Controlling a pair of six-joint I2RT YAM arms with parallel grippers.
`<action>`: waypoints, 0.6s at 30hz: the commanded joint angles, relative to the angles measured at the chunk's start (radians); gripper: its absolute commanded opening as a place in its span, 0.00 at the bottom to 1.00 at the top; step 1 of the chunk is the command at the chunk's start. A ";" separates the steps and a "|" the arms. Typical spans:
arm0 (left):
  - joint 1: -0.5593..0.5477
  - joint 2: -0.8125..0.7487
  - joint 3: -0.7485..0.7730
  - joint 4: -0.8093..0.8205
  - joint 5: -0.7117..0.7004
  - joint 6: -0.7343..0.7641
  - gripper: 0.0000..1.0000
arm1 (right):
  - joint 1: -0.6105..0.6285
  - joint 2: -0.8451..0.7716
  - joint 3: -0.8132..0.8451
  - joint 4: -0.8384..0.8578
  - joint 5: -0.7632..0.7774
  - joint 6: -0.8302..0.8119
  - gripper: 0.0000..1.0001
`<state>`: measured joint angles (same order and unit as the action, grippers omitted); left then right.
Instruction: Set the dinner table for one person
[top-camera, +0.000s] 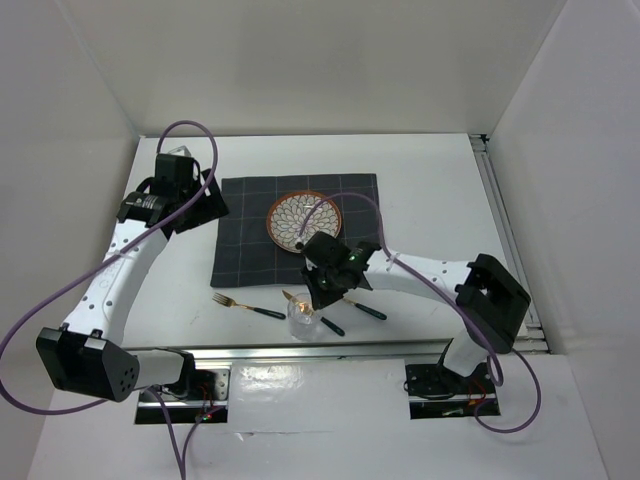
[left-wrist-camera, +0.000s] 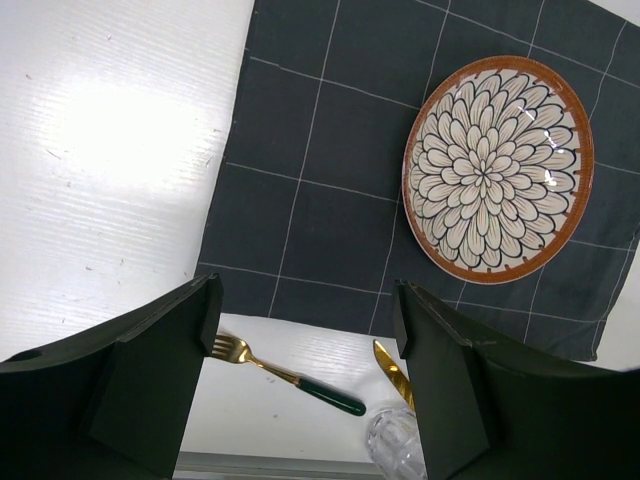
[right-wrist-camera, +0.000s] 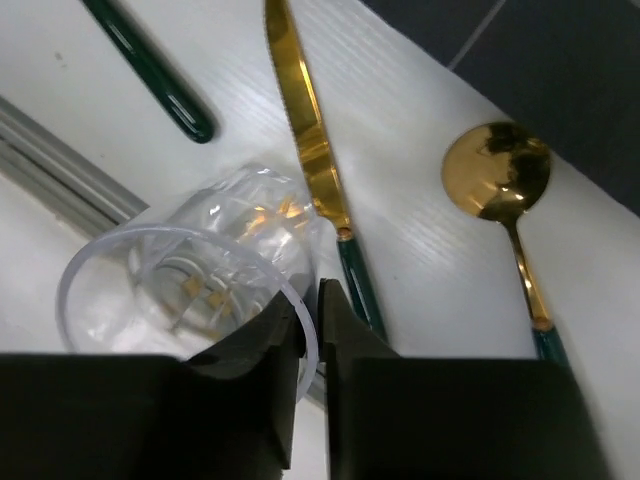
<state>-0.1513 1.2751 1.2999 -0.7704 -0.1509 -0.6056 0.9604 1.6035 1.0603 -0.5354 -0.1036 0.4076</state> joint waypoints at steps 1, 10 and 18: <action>-0.001 0.001 0.032 0.013 0.010 0.007 0.86 | 0.009 -0.034 0.046 0.000 0.048 0.019 0.11; -0.001 0.001 0.032 0.040 0.040 0.018 0.86 | -0.104 -0.099 0.279 -0.250 0.294 0.019 0.00; -0.001 0.089 0.042 -0.007 0.080 0.087 0.81 | -0.463 0.151 0.622 -0.218 0.285 -0.033 0.00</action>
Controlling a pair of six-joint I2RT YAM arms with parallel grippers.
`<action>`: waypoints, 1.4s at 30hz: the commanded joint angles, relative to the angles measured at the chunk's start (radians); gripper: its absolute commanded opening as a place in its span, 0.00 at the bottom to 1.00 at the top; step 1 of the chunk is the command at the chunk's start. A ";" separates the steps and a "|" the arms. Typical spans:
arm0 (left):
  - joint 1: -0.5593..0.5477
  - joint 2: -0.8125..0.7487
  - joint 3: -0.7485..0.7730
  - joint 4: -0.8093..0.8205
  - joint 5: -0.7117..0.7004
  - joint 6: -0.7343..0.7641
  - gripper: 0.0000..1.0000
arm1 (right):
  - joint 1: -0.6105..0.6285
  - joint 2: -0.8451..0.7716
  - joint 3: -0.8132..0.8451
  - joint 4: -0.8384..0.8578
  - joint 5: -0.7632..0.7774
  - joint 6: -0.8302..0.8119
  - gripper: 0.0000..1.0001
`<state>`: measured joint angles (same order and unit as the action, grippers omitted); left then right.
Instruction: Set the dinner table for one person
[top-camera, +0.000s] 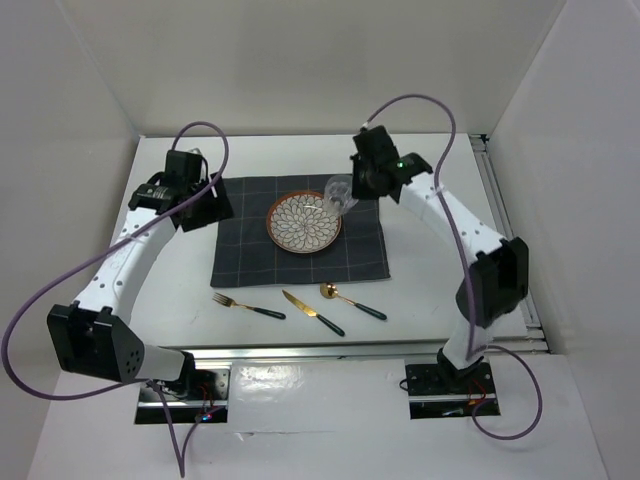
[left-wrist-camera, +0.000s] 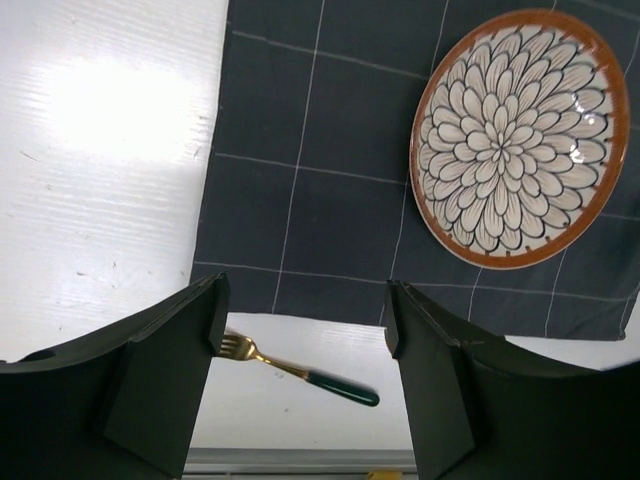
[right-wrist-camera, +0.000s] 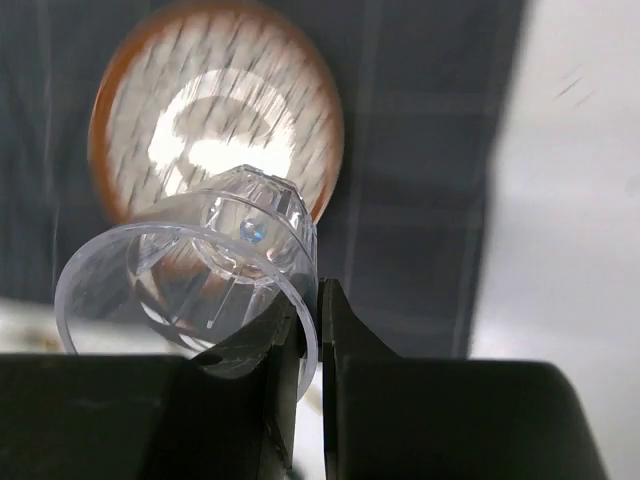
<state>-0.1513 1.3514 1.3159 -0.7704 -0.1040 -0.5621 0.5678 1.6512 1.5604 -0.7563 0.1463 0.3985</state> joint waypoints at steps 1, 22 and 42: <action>-0.010 0.012 0.026 -0.007 0.044 0.056 0.81 | -0.112 0.183 0.160 0.003 0.044 -0.024 0.00; -0.197 -0.095 -0.283 -0.050 -0.023 -0.232 1.00 | -0.284 0.645 0.561 -0.006 0.012 0.026 0.19; -0.455 -0.078 -0.492 0.000 -0.017 -0.692 0.79 | -0.322 0.302 0.345 0.070 -0.056 -0.003 1.00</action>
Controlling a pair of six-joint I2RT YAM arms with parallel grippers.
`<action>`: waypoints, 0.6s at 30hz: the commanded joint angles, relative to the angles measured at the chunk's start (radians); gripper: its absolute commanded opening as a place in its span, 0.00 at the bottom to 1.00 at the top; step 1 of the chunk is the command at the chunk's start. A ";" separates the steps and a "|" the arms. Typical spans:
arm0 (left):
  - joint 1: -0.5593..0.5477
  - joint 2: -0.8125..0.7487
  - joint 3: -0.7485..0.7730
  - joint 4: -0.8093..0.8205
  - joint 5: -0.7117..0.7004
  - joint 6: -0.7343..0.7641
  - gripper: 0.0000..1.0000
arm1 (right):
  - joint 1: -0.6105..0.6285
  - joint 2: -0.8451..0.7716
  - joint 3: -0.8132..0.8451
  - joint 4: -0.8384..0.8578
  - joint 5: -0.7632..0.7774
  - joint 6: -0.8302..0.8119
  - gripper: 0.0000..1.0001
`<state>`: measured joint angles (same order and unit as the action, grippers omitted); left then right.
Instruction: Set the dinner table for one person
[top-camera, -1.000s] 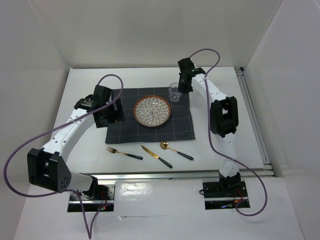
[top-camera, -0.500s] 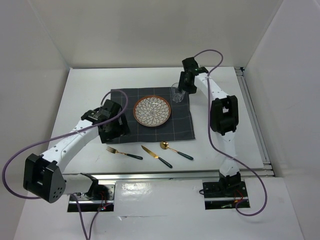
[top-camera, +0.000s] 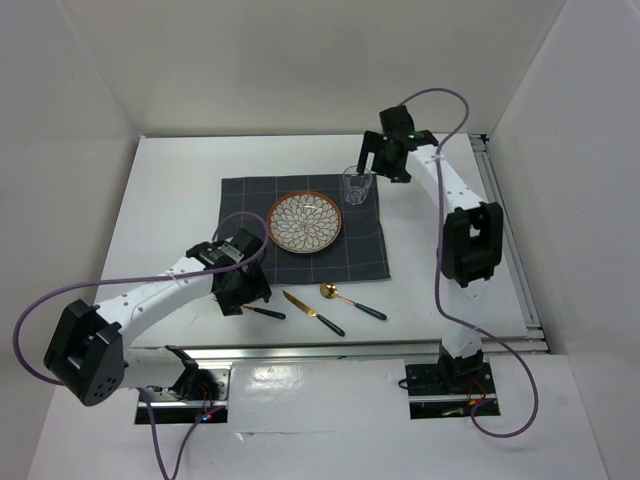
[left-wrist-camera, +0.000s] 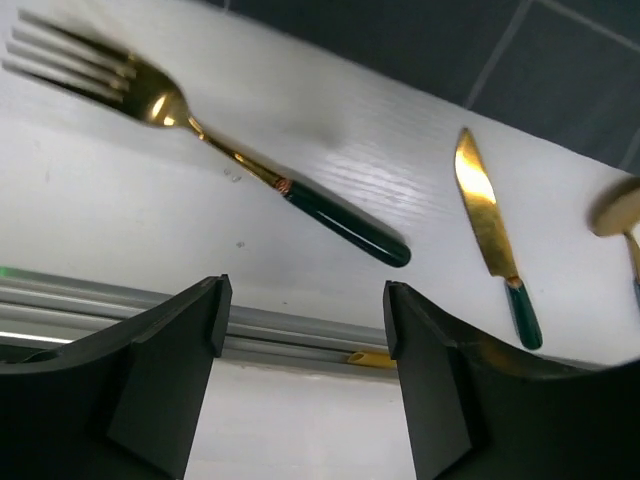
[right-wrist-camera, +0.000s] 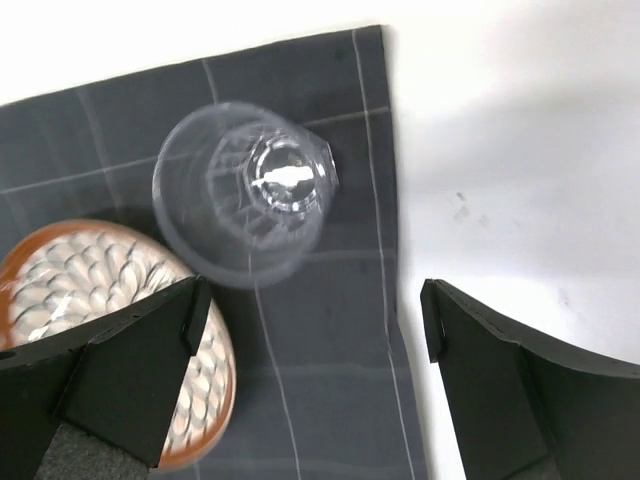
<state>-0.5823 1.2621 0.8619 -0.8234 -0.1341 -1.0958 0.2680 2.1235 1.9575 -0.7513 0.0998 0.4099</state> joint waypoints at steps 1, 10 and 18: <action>-0.024 0.025 -0.038 0.064 0.013 -0.183 0.80 | -0.032 -0.221 -0.075 0.066 -0.009 -0.014 1.00; -0.063 0.213 -0.029 0.147 0.021 -0.320 0.71 | -0.050 -0.375 -0.239 0.101 -0.022 -0.052 1.00; -0.063 0.304 -0.060 0.152 0.039 -0.388 0.44 | -0.061 -0.393 -0.269 0.092 -0.012 -0.052 1.00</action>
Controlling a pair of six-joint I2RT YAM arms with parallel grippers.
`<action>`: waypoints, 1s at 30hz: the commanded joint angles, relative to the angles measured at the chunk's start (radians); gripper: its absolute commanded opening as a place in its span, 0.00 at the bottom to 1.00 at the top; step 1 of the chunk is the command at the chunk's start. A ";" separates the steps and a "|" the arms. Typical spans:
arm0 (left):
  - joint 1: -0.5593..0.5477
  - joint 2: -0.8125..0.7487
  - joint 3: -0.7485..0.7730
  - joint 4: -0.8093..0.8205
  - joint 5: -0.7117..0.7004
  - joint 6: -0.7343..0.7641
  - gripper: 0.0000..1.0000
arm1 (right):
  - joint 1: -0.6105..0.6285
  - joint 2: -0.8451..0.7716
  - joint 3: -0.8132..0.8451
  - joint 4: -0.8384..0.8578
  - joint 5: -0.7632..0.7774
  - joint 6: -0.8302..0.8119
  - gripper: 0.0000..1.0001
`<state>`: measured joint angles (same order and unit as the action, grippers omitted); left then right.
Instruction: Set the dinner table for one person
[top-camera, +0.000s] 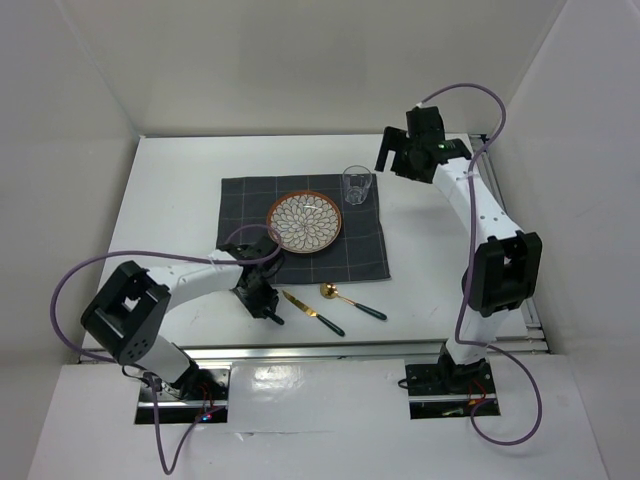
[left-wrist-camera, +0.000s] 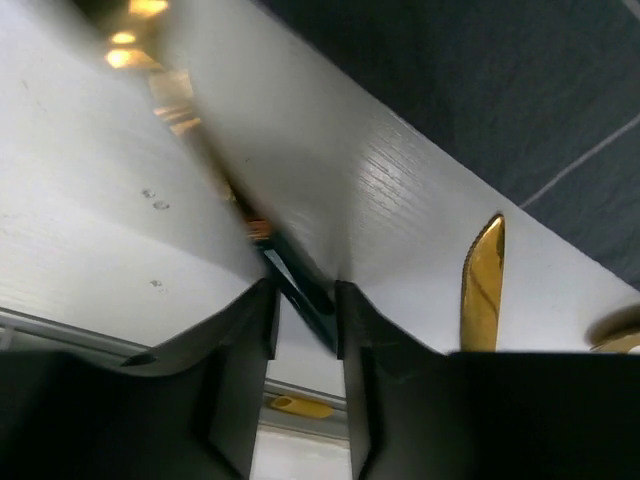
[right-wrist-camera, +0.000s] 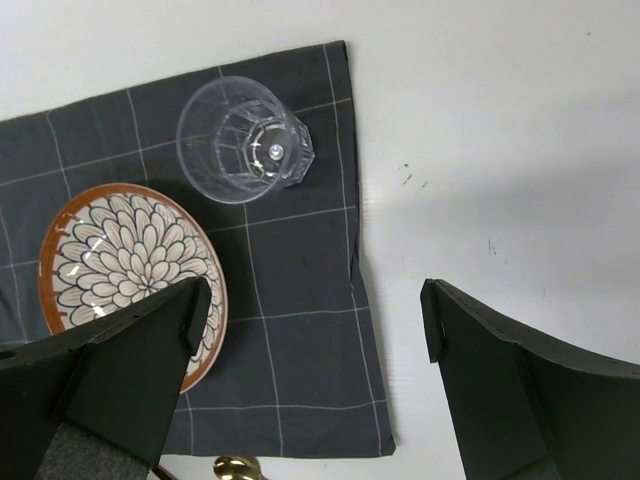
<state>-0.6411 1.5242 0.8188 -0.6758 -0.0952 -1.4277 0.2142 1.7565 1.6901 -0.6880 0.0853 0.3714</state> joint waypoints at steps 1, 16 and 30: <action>-0.005 0.042 -0.017 -0.023 0.000 -0.066 0.37 | -0.016 -0.026 -0.012 0.028 0.002 -0.014 1.00; -0.077 -0.187 0.183 -0.533 -0.153 0.138 0.00 | -0.016 -0.196 -0.297 -0.002 -0.105 -0.023 1.00; 0.161 0.289 0.678 -0.364 -0.410 0.745 0.00 | 0.267 -0.284 -0.544 -0.025 -0.113 -0.009 1.00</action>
<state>-0.5266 1.7287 1.4471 -1.0607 -0.4469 -0.8768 0.4309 1.5051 1.1641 -0.6941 -0.0669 0.3374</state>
